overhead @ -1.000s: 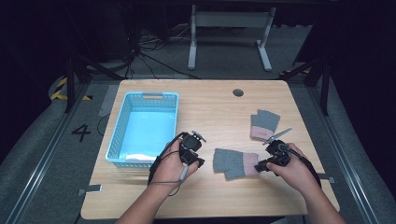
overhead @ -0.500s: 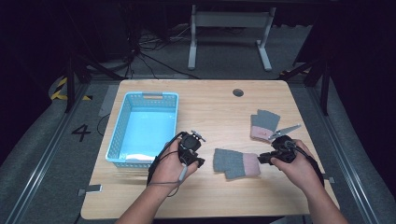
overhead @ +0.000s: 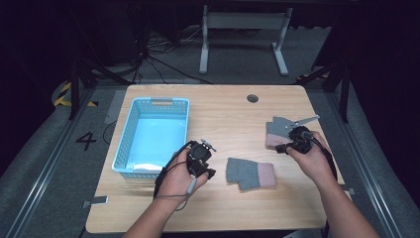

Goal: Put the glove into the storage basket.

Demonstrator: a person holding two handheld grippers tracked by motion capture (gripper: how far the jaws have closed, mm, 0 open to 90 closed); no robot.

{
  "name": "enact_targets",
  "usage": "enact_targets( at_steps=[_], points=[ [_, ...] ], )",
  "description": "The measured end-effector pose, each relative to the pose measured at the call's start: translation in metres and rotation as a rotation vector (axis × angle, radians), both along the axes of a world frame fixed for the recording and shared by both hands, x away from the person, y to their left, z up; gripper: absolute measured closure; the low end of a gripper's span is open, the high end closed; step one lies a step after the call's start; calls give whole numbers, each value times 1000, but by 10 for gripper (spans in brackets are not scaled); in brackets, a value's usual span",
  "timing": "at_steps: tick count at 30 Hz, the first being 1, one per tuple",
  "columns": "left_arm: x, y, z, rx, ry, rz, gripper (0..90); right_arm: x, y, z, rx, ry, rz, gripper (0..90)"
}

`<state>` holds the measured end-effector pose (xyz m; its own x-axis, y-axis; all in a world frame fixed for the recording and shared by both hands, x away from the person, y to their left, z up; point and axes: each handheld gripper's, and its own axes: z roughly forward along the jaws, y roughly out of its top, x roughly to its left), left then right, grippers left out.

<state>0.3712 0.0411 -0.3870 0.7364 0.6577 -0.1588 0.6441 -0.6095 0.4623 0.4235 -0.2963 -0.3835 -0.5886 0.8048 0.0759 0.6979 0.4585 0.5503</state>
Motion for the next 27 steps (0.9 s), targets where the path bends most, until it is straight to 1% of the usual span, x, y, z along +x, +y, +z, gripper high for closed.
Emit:
enact_targets(
  at_steps=[1, 2, 6, 7, 8, 10, 11, 13, 16, 19, 23, 25, 27],
  points=[
    [0, 1, 0, 0, 0, 0, 632, 10, 2, -3, -7, 1, -2, 900],
    [0, 1, 0, 1, -2, 1, 632, 10, 2, -3, -7, 1, -2, 900],
    [-1, 3, -1, 3, 1, 4, 632, 27, 9, -9, -17, 8, 8, 900],
    [-1, 4, -1, 1, 2, 4, 630, 35, 13, -13, -15, 14, 12, 900],
    [-1, 4, -1, 2, 2, 6, 630, 35, 13, -13, -15, 14, 12, 900],
    [-1, 5, -1, 2, 3, 6, 628, 42, 17, -15, 6, 19, 17, 900],
    [-2, 6, -1, 1, -1, 5, 627, 45, 19, -16, 3, 15, 20, 900],
    [-4, 7, -1, -4, -6, -5, 620, 51, 22, -19, -22, 13, 22, 900],
    [-7, 9, -2, -13, -4, -28, 607, 60, 24, -24, -46, 14, 21, 900],
    [-11, 12, 0, -13, -5, -27, 606, 67, 23, -26, -51, 19, 11, 900],
    [-15, 15, 2, -14, -11, -20, 602, 72, 21, -31, -71, 23, 2, 900],
    [-16, 16, 2, -11, -13, -17, 598, 73, 21, -33, -73, 25, 7, 900],
    [-16, 17, 2, -10, -12, -14, 599, 73, 23, -33, -70, 18, 16, 900]
  ],
)
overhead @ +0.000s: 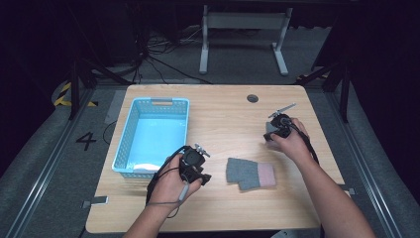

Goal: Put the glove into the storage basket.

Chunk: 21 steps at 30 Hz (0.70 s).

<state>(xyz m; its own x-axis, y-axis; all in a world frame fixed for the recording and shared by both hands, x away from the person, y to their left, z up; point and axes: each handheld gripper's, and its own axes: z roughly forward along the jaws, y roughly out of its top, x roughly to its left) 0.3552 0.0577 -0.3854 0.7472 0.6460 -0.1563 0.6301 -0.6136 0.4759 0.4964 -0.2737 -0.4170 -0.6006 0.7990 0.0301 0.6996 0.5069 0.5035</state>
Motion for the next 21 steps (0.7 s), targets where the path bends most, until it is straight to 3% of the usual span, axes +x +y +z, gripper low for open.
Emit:
enact_targets(
  at_steps=[8, 21],
  points=[
    [1, -1, -1, 3, 5, -4, 599, 5, 5, -10, -5, 24, 16, 900],
    [4, -9, 2, 1, -3, -31, 598, -10, -15, -8, -31, 44, -23, 900]
  ],
)
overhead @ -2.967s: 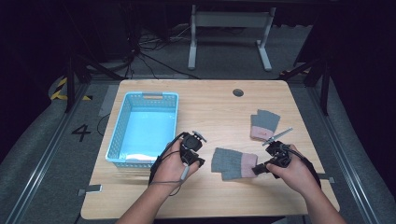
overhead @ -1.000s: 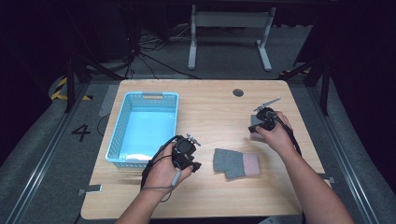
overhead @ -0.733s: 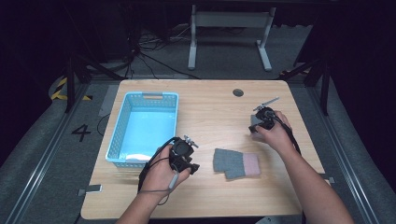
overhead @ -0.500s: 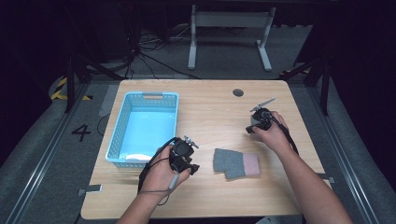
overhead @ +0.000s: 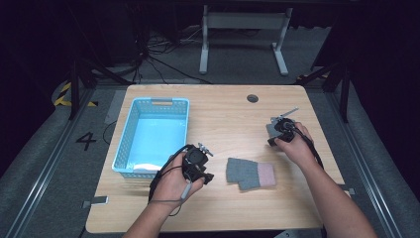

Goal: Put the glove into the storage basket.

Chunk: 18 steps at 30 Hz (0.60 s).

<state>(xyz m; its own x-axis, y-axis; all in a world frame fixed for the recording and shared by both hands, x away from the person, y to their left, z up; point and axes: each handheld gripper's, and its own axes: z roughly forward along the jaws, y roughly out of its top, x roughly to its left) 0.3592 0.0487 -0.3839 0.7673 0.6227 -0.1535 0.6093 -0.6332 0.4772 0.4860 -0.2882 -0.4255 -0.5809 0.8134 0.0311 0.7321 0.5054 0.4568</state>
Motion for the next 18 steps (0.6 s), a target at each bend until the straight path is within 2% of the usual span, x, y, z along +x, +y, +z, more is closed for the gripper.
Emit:
enact_targets(
  at_steps=[5, 10, 18],
  points=[
    [2, -4, 0, 2, 2, -15, 597, -6, -17, -1, -1, 13, -32, 900],
    [3, -7, 0, -2, 5, -18, 597, -10, -26, -2, 2, 17, -49, 900],
    [4, -9, 1, -4, 5, -25, 596, -14, -32, 0, 3, 18, -61, 900]
  ],
)
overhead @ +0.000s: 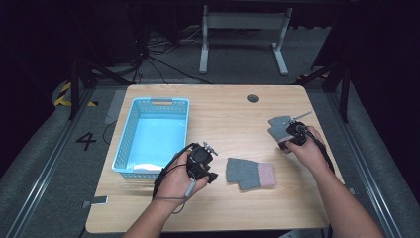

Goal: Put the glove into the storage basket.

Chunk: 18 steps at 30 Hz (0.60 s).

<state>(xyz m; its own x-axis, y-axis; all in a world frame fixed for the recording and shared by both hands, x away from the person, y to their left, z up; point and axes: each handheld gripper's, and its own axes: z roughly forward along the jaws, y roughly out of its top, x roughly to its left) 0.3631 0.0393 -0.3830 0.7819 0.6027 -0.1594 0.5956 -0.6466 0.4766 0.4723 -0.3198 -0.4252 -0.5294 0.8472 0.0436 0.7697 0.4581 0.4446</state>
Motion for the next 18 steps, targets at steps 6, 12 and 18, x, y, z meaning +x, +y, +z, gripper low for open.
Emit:
enact_targets(
  at_steps=[6, 12, 18],
  points=[
    [0, -1, 2, -8, -2, -5, 596, -4, 8, 13, 21, -37, 17, 895],
    [0, 0, 3, -9, -5, -3, 596, -3, 10, 24, 59, -59, 2, 805],
    [-1, 0, 3, -6, -5, -6, 596, 4, 5, 34, 53, -88, -26, 724]
  ],
)
